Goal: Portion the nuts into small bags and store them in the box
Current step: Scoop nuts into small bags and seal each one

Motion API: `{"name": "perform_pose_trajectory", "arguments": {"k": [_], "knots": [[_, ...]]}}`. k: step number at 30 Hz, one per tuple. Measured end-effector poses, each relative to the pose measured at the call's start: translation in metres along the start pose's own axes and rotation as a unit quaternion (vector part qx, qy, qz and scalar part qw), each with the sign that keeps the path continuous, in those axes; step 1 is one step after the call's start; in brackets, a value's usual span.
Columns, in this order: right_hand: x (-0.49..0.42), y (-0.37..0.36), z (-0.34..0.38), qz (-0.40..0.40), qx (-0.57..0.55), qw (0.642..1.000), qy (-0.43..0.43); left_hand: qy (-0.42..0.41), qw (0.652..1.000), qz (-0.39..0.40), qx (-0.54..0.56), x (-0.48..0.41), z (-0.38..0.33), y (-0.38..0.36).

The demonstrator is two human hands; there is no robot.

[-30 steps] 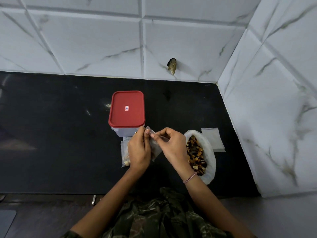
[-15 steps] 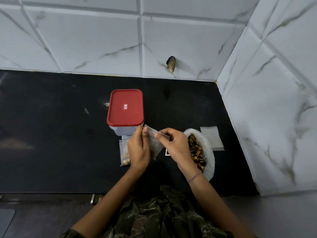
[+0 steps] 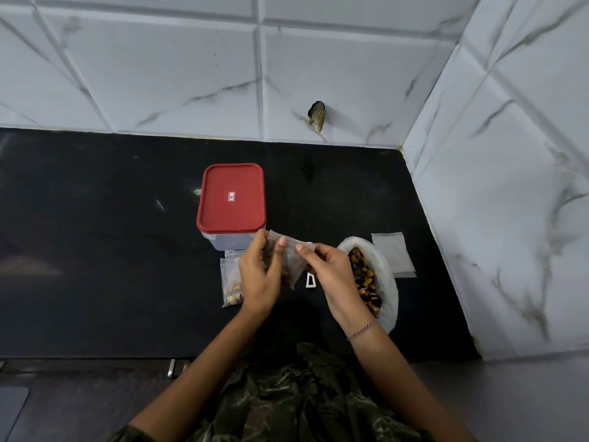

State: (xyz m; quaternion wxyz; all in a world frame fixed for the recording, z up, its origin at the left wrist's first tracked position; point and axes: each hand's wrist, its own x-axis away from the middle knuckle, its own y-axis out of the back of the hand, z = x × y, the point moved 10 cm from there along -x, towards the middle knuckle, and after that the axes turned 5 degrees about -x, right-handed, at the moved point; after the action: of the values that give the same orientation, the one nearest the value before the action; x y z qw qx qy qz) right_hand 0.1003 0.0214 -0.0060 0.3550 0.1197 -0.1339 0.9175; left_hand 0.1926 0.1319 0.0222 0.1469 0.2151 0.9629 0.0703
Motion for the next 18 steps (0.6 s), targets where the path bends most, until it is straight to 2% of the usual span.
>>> {"name": "perform_pose_trajectory", "arguments": {"k": [4, 8, 14, 18], "knots": [[-0.001, 0.006, 0.010, -0.023, 0.005, 0.999, 0.033, 0.085, 0.991, 0.049, 0.094, 0.004, 0.008, -0.012], [-0.003, 0.008, 0.009, -0.035, 0.031, 0.997, 0.063, 0.131, 0.987, 0.047, 0.084, 0.003, 0.016, -0.013], [-0.004, 0.004, -0.016, -0.010, -0.057, 0.998, -0.011, 0.149, 0.986, 0.025, 0.074, 0.001, 0.023, -0.006], [-0.003, 0.010, -0.004, -0.062, -0.007, 0.996, 0.065, 0.128, 0.990, 0.013, 0.061, 0.004, 0.023, -0.005]]}}
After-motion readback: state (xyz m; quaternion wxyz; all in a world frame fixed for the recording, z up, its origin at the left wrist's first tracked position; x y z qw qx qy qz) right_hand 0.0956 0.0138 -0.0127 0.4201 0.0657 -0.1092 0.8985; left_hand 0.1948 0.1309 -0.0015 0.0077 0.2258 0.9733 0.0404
